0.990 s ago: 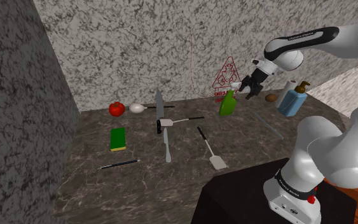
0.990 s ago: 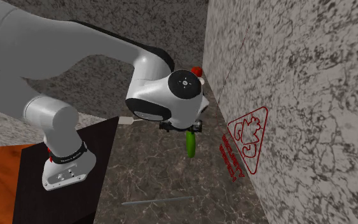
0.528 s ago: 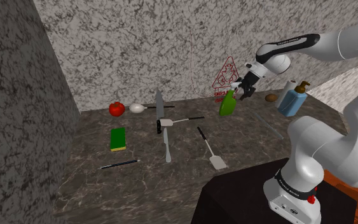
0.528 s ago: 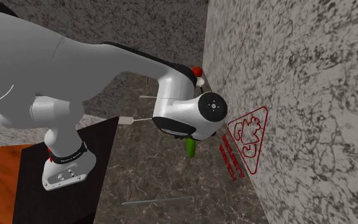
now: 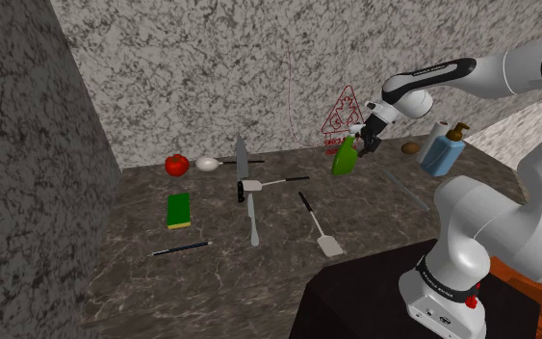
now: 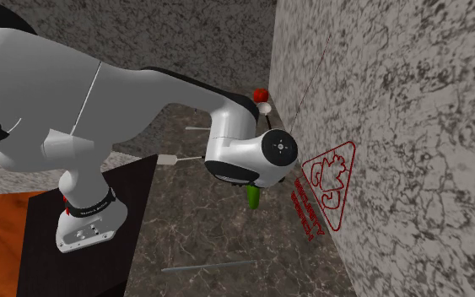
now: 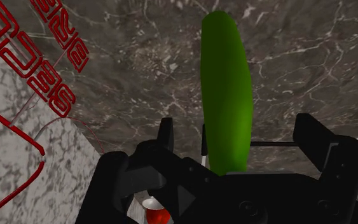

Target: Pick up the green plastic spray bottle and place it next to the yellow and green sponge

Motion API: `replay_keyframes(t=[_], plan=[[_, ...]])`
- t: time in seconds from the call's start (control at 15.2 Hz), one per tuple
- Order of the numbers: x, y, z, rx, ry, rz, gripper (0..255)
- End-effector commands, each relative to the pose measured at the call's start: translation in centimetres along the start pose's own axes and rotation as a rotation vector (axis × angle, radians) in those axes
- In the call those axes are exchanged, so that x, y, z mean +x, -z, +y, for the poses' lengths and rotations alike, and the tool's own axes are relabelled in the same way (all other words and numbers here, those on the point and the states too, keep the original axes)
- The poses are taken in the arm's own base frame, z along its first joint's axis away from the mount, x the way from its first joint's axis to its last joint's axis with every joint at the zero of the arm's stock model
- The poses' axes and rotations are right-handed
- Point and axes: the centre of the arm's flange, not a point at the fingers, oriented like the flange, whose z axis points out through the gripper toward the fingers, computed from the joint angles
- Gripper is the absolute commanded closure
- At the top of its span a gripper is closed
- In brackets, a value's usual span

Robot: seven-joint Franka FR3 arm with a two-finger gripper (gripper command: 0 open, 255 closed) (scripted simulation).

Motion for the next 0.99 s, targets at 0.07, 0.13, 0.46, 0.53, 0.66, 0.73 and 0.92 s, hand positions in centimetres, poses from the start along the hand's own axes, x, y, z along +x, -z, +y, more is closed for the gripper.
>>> replay_keyframes(t=[0.07,0.13,0.46,0.53,0.66,0.73,0.92], plan=[[0.01,-0.03,0.0,0.0,0.0,0.0,0],[0.01,-0.02,0.0,0.0,0.0,0.0,0],[0.01,-0.02,0.0,0.0,0.0,0.0,255],[0.01,-0.03,0.0,0.0,0.0,0.0,255],[0.01,-0.02,0.0,0.0,0.0,0.0,255],[0.01,-0.02,0.0,0.0,0.0,0.0,255],[0.28,0.43,-0.01,0.0,0.0,0.0,255]])
